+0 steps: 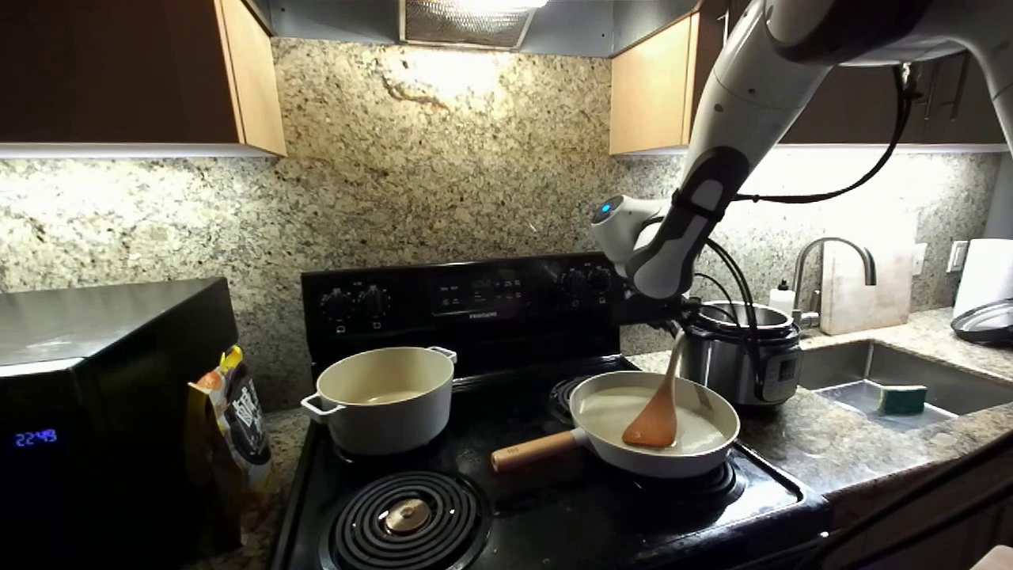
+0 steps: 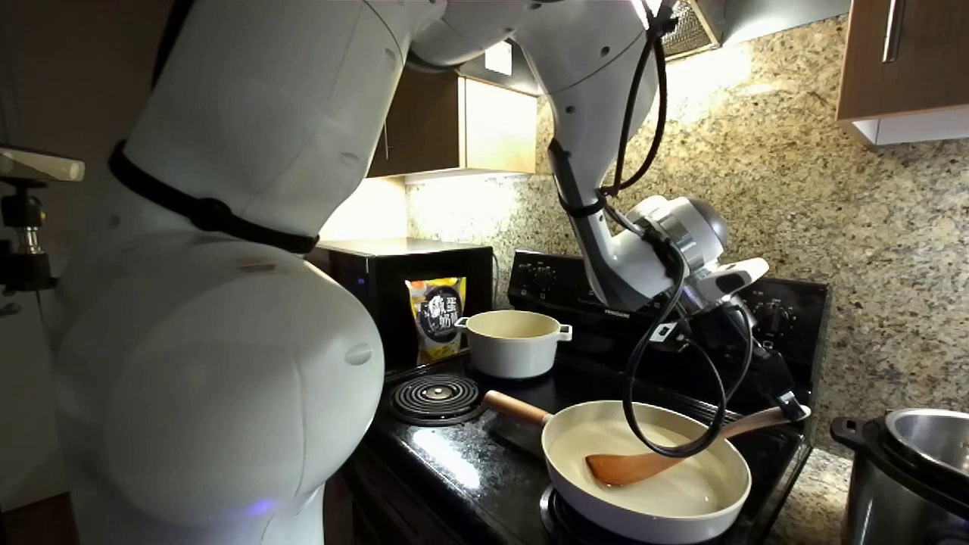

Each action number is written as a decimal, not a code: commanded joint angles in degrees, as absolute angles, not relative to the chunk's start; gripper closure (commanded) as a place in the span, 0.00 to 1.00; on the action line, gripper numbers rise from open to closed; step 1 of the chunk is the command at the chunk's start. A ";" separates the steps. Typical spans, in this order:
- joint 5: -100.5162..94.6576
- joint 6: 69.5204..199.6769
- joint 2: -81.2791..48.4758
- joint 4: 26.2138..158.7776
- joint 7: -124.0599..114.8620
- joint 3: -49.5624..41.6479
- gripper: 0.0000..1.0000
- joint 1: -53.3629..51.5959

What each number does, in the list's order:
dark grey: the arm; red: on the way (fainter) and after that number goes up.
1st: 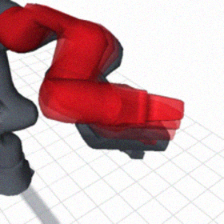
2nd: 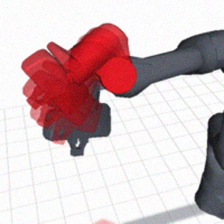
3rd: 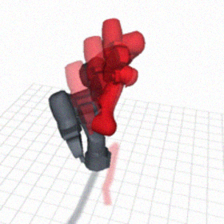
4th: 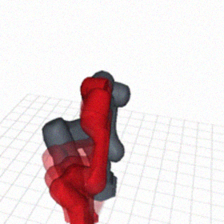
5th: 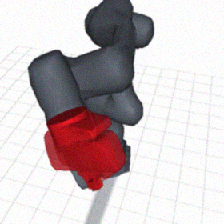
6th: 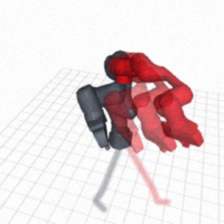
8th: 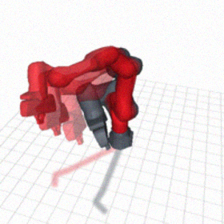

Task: Stir the pan using the wooden spatula

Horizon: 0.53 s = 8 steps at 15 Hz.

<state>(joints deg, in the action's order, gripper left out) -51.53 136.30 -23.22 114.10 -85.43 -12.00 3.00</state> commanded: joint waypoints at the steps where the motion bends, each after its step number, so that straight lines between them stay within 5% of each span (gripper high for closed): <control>1: -51.80 139.64 -19.28 119.25 -86.05 -13.43 0.93 5.01; 8: -51.85 138.03 -17.89 117.43 -85.37 -15.33 0.93 5.75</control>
<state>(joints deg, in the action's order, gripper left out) -51.53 138.33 -20.23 116.90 -85.44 -15.40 5.28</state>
